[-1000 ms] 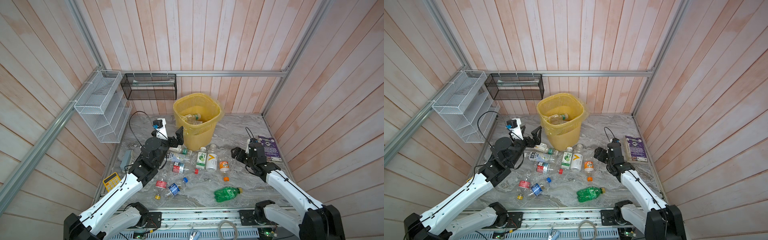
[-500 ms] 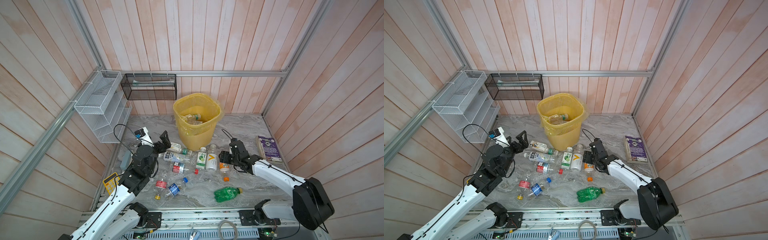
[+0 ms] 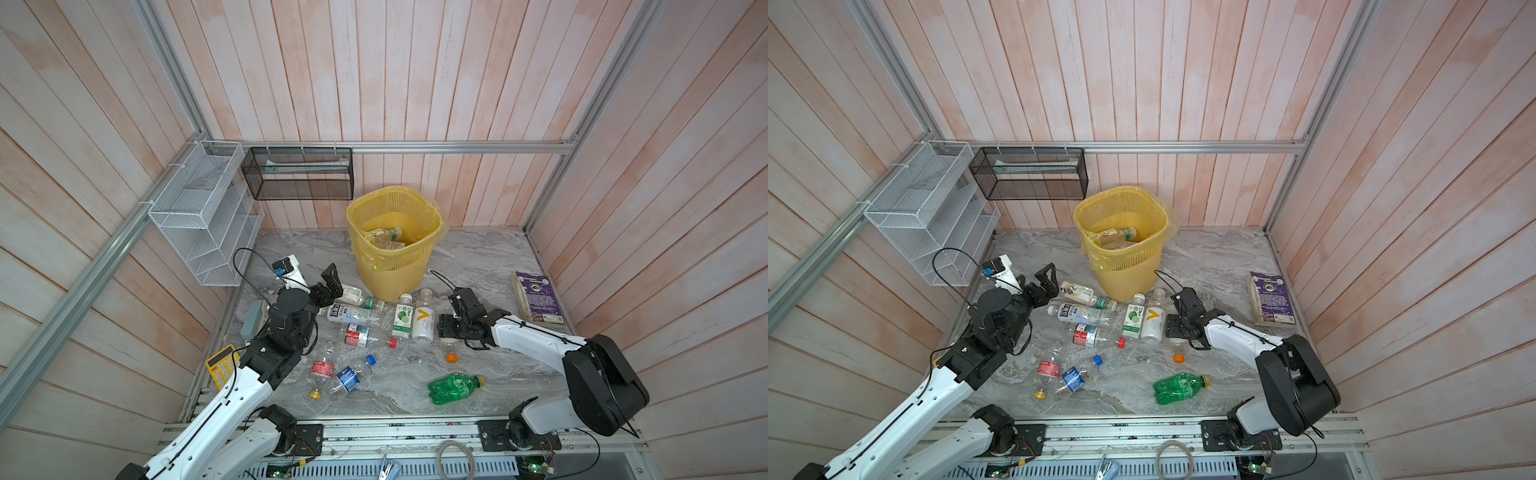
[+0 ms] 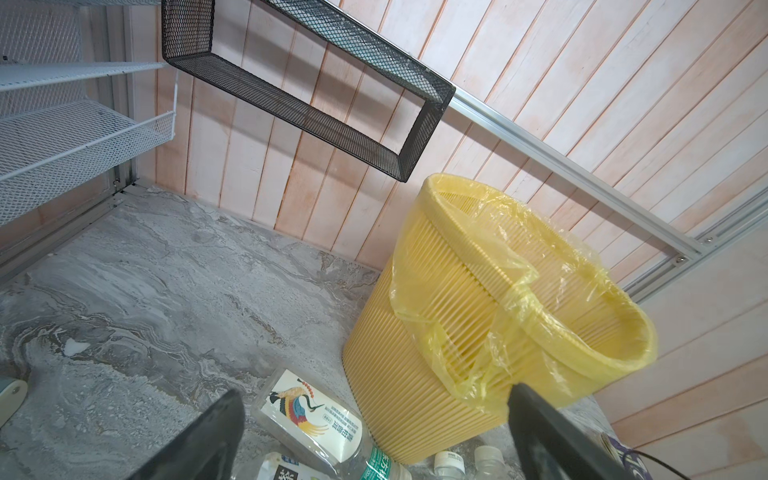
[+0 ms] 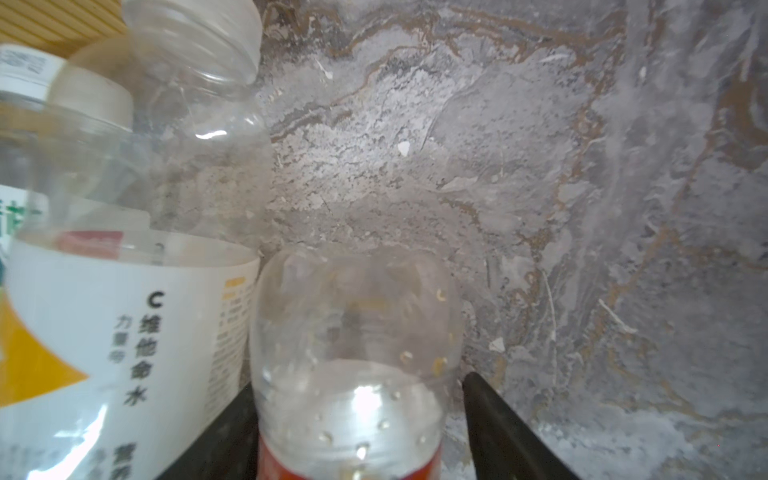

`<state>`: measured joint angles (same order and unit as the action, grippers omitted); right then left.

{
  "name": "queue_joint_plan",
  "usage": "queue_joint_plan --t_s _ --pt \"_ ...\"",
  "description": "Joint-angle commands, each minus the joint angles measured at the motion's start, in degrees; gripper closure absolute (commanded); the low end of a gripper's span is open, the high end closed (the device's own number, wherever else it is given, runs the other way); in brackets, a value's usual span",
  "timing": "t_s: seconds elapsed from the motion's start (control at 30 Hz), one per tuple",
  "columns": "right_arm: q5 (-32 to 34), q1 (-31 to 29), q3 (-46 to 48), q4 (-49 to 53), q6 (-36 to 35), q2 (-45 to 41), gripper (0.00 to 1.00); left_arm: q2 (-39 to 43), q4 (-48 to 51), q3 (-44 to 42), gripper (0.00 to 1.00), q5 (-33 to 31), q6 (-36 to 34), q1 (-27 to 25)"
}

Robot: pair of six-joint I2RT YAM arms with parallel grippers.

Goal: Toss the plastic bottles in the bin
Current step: 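Lower the right gripper and grasp the clear bottle beside the white bottle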

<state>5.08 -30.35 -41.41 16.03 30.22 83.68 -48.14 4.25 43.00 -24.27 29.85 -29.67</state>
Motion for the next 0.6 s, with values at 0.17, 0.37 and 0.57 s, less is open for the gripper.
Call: queue_joint_plan --t_s 0.17,0.37,0.57 --pt "1.23 -0.33 -0.26 0.51 -0.52 1.47 0.38 0.07 2.28 -0.55 0.0 -0.57 0.89 0.47" --pt "3.88 -0.24 -1.55 0.42 0.46 -4.95 0.44 0.1 2.93 -2.34 0.0 -0.61 2.56 1.48" --pt "12.46 -0.11 -9.48 -1.61 -2.71 -19.62 0.46 -1.31 6.25 -5.13 0.0 2.82 6.3 5.87"
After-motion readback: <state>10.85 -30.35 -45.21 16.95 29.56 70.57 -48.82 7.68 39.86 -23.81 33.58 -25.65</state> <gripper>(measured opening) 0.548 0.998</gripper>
